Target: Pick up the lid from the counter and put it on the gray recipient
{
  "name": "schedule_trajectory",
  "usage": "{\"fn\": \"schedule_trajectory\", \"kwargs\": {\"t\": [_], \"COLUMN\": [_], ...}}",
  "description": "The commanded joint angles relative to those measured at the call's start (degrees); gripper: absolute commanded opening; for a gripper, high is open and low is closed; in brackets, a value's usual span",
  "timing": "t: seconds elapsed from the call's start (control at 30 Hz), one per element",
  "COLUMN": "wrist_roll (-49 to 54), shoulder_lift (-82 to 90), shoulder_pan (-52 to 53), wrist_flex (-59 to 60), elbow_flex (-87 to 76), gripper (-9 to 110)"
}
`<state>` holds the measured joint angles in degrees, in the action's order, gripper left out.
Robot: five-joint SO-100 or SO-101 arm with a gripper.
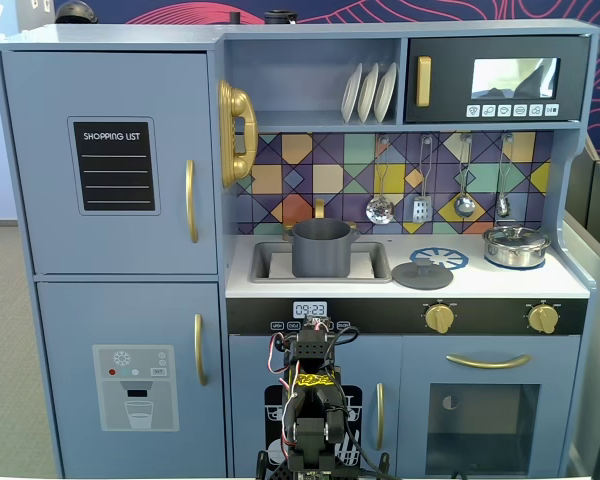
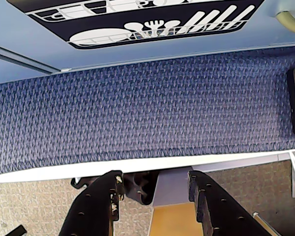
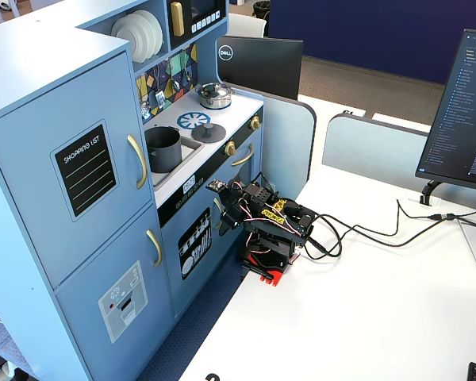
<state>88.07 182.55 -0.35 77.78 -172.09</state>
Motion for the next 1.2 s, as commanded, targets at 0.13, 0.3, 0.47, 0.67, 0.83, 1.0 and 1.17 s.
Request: {"fn": "schedule_trajectory", "kwargs": {"t": [0.13,0.3,0.47,0.67,0.83,1.0,1.17], "wrist_roll": [-4.4,0.8,-0.4,0.0,0.1,1.8,3.0], "shoulder_lift": [-0.4,-0.4,-0.4,-4.7,-12.5,-15.7,-16.8], "shoulder_pan": [3.3,4.4,4.5,9.1,9.6,10.3,13.0], "wrist_flex": [9.4,9.9,8.7,-6.7,-9.5,-9.9,-15.9], "elbow_flex": [0.2,0.2,0.4,12.7,29.7,38.4,42.5], "gripper": [0,0,0,0,0,0,0]}}
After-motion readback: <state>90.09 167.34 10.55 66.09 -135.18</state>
